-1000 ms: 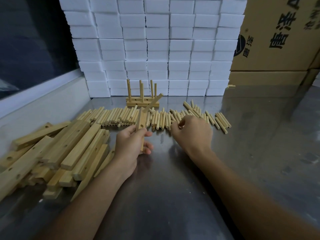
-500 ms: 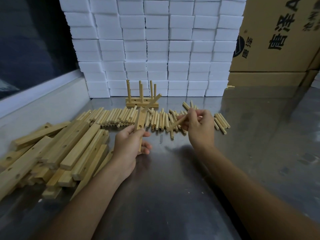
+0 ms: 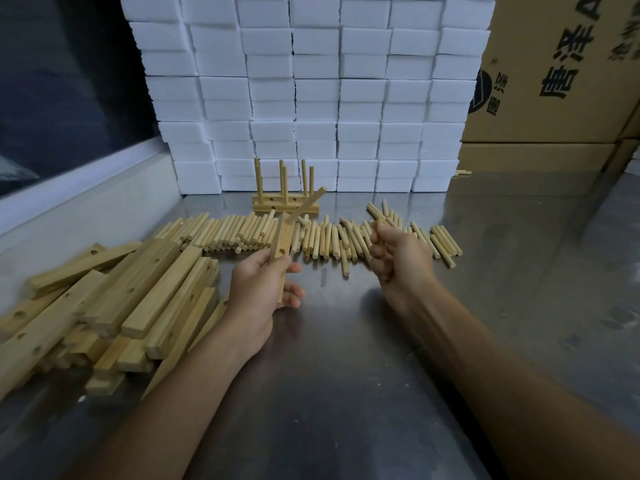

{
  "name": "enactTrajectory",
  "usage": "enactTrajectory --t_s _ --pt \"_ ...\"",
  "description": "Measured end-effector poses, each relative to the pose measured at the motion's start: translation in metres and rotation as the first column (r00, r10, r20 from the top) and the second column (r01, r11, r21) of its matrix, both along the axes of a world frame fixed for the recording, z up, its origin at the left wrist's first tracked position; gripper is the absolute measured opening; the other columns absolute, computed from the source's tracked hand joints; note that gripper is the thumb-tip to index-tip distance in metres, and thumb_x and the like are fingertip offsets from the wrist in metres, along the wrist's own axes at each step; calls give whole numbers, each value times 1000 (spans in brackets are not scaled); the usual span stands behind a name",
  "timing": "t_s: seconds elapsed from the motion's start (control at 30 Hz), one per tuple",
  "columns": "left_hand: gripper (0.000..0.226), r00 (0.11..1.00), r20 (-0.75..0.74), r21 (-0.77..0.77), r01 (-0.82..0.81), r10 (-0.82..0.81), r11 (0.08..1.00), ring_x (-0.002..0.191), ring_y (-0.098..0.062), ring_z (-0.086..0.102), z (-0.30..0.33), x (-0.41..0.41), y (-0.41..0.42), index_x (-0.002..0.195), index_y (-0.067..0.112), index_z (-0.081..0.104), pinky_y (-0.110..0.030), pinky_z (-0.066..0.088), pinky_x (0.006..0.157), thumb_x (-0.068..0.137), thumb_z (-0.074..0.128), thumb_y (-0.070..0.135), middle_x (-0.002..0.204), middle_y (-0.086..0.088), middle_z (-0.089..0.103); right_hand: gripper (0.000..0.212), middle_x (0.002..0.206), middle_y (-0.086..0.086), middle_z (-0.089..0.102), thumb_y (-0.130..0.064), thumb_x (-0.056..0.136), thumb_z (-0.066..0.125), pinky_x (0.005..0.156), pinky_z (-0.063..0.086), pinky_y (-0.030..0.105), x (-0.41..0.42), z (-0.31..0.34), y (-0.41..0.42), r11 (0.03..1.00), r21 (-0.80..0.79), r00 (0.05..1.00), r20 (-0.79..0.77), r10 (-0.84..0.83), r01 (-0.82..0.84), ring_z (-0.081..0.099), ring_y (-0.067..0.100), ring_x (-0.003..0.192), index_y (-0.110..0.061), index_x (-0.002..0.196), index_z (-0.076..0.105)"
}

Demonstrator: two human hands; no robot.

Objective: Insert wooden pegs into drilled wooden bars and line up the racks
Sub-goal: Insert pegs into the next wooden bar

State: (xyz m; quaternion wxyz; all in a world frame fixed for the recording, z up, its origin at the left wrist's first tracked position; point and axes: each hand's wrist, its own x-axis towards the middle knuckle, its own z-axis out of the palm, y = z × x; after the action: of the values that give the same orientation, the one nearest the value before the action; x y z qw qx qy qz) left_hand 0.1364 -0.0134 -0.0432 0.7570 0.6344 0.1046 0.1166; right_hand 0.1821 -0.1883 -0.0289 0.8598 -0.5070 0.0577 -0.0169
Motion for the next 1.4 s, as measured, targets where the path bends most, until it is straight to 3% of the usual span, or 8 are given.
enactTrajectory --t_s 0.17,0.27,0.47,0.63,0.97,1.1,1.2,1.4 --pt "10 1000 3 5 -5 5 1000 45 -17 55 0 1 1 101 9 63 -24 43 38 98 54 6 94 -14 67 17 79 0 72 -15 102 53 80 50 33 -1 -1 4 993 -115 998 63 1 6 64 13 77 -8 100 68" --pt "11 1000 4 13 -3 3 1000 43 -16 55 -1 1 1 104 9 63 -23 41 37 99 53 8 95 -13 68 14 95 2 76 -22 100 57 88 50 37 -3 -1 8 989 -145 994 100 47 -32 67 19 92 -11 102 66" --pt "10 1000 6 10 -6 6 1000 43 -17 54 -3 3 1 103 10 63 -24 39 36 99 53 8 96 -14 68 17 73 4 63 -19 101 55 61 46 23 -8 -2 17 981 -140 980 124 153 -136 55 9 61 -4 100 62" --pt "11 1000 7 9 -13 13 1000 42 -17 54 -5 6 1 104 10 63 -24 38 36 99 54 9 94 -13 69 17 88 13 76 -12 99 59 64 55 21 -11 -7 23 936 -310 954 185 234 -170 68 15 71 1 105 67" --pt "16 1000 27 26 -6 5 1000 41 -16 53 -9 8 2 110 8 64 -23 37 35 99 53 8 92 -13 69 12 86 12 77 -7 96 61 64 56 21 -12 -13 24 890 -432 923 266 279 -145 70 14 69 -1 104 68" --pt "14 999 33 67 -25 23 997 41 -15 54 -11 9 2 105 10 66 -23 37 36 99 53 8 91 -11 69 10 84 12 76 -5 96 62 66 57 23 -14 -11 25 795 -607 883 372 286 -1 71 17 70 -2 101 70" --pt "18 998 51 109 -28 23 994 42 -14 54 -13 9 2 96 18 68 -21 37 36 99 53 8 85 -6 69 8 79 5 75 -7 94 65 70 60 28 -14 -5 23 654 -731 821 488 298 197 71 13 70 -5 98 72" --pt "27 998 63 131 -21 13 991 43 -11 53 -13 5 1 87 28 68 -20 35 36 98 54 7 76 -1 69 6 72 -4 73 -9 92 68 67 57 32 -18 3 23 426 -759 672 642 370 492 68 8 63 -7 95 73"
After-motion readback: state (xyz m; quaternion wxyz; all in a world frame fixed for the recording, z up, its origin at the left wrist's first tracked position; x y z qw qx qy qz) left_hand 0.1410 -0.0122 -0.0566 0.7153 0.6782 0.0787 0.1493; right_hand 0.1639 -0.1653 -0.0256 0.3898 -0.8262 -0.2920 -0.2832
